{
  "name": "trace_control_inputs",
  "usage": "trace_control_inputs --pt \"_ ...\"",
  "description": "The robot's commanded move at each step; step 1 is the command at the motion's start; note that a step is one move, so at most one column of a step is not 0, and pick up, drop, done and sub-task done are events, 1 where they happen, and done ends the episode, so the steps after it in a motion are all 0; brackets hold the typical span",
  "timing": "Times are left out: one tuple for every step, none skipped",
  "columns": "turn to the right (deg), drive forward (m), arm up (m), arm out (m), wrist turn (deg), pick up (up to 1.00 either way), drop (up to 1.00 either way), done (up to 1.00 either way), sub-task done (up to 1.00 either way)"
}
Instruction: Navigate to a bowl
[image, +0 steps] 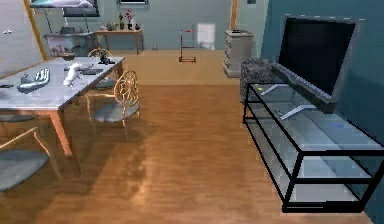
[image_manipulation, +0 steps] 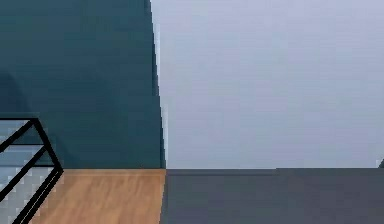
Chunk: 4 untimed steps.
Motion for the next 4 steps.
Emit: trace_control_inputs --pt "0.0 1.00 0.00 0.00 0.0 0.00 0.00 0.00 0.00" --pt "0.0 0.90 0.00 0.00 0.0 0.00 0.00 0.00 0.00" --pt "0.0 0.75 0.00 0.00 0.0 0.00 0.00 0.00 0.00" --pt "-33.0 0.00 0.00 0.00 0.0 0.00 0.00 0.00 0.00"
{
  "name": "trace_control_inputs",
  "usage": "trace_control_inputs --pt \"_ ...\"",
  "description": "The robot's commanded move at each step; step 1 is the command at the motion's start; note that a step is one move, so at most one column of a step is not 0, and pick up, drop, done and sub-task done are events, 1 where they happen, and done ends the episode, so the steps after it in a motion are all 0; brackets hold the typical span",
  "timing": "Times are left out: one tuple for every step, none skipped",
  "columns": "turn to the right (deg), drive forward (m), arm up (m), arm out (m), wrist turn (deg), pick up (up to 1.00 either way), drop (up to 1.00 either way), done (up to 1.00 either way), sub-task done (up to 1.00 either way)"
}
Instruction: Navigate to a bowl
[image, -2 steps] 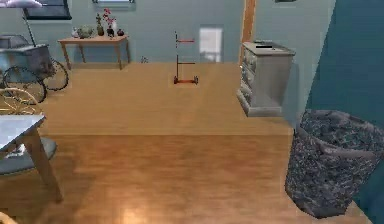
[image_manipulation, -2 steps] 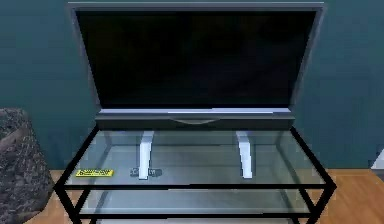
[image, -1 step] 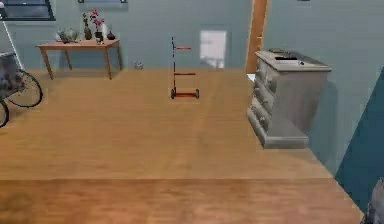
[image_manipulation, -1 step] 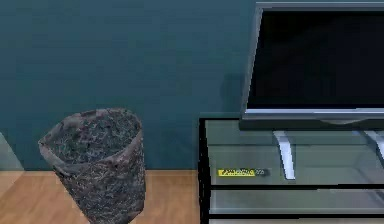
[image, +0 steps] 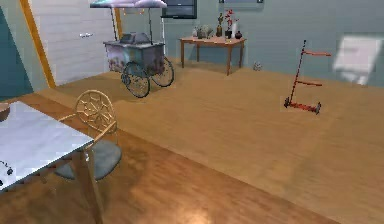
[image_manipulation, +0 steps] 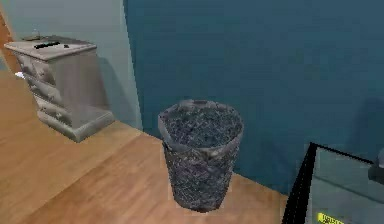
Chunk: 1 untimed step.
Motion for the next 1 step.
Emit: trace_control_inputs --pt "0.0 0.95 0.00 0.00 0.0 0.00 0.00 0.00 0.00"
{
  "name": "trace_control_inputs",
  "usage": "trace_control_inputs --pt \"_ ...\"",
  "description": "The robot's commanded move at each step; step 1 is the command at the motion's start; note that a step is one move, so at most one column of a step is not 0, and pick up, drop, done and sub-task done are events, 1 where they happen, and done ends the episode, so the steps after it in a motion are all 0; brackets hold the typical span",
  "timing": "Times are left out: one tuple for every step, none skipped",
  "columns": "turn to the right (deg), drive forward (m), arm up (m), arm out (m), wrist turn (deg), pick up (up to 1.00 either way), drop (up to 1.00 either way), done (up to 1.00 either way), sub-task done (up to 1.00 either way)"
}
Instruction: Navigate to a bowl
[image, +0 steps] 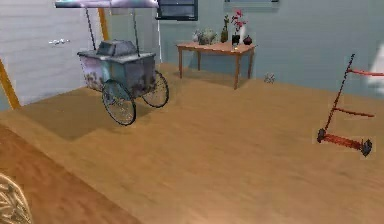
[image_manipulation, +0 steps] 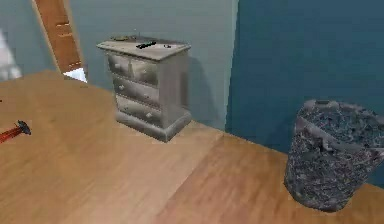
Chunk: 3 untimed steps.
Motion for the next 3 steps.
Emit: trace_control_inputs --pt "-45.0 0.00 0.00 0.00 0.0 0.00 0.00 0.00 0.00" --pt "-30.0 0.00 0.00 0.00 0.0 0.00 0.00 0.00 0.00" --pt "0.0 0.00 0.00 0.00 0.0 0.00 0.00 1.00 0.00"
